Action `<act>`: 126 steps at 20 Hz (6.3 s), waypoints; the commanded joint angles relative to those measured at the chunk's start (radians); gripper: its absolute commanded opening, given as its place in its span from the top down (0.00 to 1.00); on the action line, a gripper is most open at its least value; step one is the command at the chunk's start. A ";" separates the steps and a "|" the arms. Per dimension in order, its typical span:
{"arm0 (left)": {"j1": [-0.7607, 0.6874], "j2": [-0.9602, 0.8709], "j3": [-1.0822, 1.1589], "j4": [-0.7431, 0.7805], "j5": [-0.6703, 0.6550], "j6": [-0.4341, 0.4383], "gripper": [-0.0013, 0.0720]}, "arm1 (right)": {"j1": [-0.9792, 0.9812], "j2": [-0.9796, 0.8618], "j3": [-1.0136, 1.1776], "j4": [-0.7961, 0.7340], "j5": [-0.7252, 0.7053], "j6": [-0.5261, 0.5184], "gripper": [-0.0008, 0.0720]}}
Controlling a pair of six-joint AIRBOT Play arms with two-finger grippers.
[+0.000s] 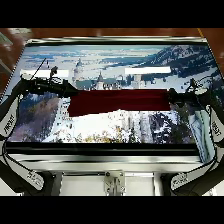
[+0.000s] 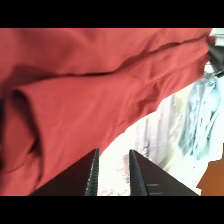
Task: Fold the shirts.
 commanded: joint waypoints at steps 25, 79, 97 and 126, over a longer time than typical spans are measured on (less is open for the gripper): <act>-0.881 -0.249 0.092 -0.697 0.540 -0.043 0.94 | 0.000 0.827 0.002 -0.065 0.514 0.169 0.90; 0.103 0.626 0.090 0.189 0.260 -0.259 0.94 | 0.327 0.138 -0.305 0.320 0.098 -0.048 0.89; 0.103 0.638 0.091 0.185 0.166 -0.259 0.94 | -0.586 0.525 0.245 -0.264 0.586 0.196 0.90; 0.035 0.653 0.091 0.186 0.127 -0.232 0.94 | -0.988 0.660 0.145 -0.542 0.577 0.214 0.08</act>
